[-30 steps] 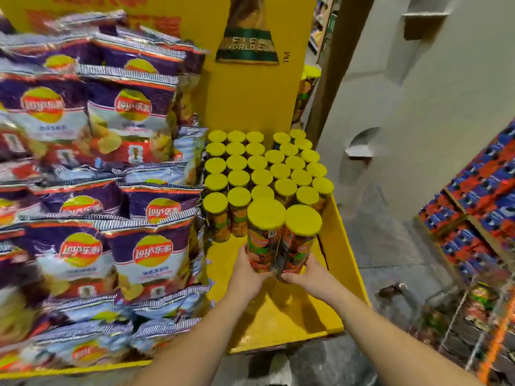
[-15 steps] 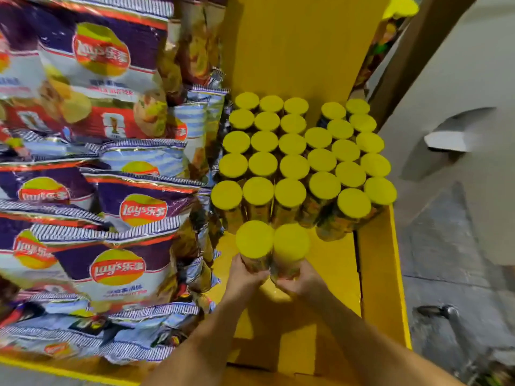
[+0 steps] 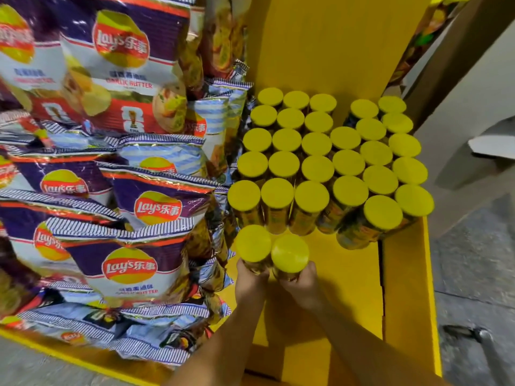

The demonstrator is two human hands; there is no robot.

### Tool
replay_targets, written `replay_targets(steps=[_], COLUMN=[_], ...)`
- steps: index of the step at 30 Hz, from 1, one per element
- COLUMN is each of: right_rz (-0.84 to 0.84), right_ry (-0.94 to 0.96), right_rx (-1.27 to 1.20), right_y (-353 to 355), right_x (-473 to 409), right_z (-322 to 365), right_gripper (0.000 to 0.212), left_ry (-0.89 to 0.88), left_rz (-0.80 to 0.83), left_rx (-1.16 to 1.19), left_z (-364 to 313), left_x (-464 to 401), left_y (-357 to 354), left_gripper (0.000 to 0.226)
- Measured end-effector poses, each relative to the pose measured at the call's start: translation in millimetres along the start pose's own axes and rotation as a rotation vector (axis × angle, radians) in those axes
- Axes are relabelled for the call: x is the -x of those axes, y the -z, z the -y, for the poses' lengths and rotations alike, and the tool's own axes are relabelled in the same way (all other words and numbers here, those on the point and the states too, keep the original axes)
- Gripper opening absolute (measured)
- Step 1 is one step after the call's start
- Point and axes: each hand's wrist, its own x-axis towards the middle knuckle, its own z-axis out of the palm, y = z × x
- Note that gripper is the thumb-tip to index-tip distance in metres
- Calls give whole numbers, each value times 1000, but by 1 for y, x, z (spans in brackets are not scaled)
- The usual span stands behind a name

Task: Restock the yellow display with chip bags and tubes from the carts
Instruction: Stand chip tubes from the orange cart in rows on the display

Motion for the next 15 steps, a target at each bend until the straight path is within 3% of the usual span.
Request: replay_targets(steps=[3, 7, 10, 15], right_rz=[28, 57, 62, 3], right_ry=[7, -14, -24, -4], right_rx=[73, 150, 121, 140], right_y=[-9, -18, -25, -26], right_x=[-6, -16, -21, -32], right_z=[9, 25, 34, 43], right_gripper=[85, 93, 96, 75], left_ry=[105, 168, 152, 180], left_rz=[-33, -75, -78, -40], left_rx=[150, 353, 361, 289], left_z=[-1, -13, -19, -25], left_x=[-3, -8, -15, -23], left_y=[0, 0, 1, 2], left_gripper=[71, 62, 64, 63])
